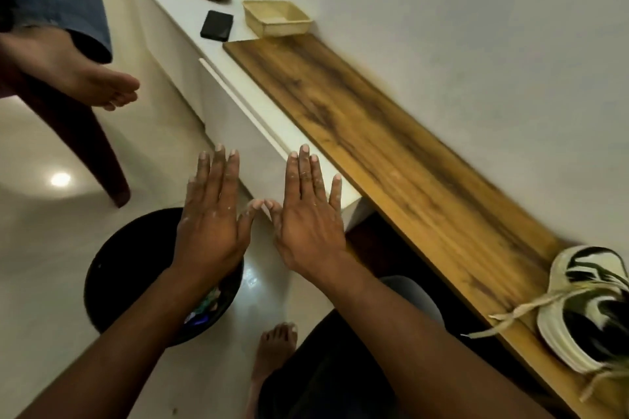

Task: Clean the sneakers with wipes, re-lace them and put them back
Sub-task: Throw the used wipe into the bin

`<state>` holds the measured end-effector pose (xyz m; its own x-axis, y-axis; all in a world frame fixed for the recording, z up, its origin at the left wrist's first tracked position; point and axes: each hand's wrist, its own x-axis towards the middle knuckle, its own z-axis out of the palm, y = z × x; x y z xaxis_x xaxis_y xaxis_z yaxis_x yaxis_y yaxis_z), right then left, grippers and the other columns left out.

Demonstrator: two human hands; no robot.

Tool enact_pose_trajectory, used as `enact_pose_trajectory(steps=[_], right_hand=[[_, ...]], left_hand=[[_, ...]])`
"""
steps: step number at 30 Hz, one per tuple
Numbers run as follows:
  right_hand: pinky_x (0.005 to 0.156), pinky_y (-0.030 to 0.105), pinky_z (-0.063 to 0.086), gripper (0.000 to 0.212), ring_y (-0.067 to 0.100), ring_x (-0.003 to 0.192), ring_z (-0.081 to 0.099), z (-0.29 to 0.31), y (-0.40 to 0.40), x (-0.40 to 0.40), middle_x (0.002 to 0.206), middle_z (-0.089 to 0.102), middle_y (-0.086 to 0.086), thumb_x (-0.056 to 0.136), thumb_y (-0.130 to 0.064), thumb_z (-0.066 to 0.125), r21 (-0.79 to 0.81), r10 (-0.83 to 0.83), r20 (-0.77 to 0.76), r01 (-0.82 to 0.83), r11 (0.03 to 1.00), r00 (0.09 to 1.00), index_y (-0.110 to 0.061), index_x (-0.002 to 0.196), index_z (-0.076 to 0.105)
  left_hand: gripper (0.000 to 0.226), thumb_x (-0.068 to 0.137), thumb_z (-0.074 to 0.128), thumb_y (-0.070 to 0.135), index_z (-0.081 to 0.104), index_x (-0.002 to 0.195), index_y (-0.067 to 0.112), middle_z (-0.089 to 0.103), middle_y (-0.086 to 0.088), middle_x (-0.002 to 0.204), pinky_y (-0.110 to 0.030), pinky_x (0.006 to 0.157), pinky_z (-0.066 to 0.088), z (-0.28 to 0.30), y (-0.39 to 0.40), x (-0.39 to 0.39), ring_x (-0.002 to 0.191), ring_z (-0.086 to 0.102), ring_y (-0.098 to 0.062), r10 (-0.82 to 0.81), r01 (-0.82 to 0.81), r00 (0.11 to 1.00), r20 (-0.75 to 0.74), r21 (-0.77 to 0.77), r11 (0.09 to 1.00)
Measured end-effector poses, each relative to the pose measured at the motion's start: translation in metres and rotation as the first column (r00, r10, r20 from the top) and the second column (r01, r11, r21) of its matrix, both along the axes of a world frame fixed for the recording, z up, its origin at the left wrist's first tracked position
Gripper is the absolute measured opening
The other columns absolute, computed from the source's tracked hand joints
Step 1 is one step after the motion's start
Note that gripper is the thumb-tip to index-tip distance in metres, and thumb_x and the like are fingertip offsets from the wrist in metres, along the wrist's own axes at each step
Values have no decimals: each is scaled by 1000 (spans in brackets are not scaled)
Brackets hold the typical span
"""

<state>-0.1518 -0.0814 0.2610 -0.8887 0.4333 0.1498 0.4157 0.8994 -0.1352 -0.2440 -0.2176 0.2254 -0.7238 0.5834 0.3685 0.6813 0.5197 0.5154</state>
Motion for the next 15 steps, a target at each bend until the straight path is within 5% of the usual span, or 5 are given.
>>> enact_pose_trajectory(steps=[15], right_hand=[[126,59,-6,82,21,157,-26,94,121,97,171,-26,6,109,-55,27,162,-311,-253,358,920,916,-11,164,-14]], left_hand=[[79,107,33,54,2,168,15,-2,-9,176,-57,130,13,99,160,53,163,-4,-29,-223,257,937,-269,100,961]])
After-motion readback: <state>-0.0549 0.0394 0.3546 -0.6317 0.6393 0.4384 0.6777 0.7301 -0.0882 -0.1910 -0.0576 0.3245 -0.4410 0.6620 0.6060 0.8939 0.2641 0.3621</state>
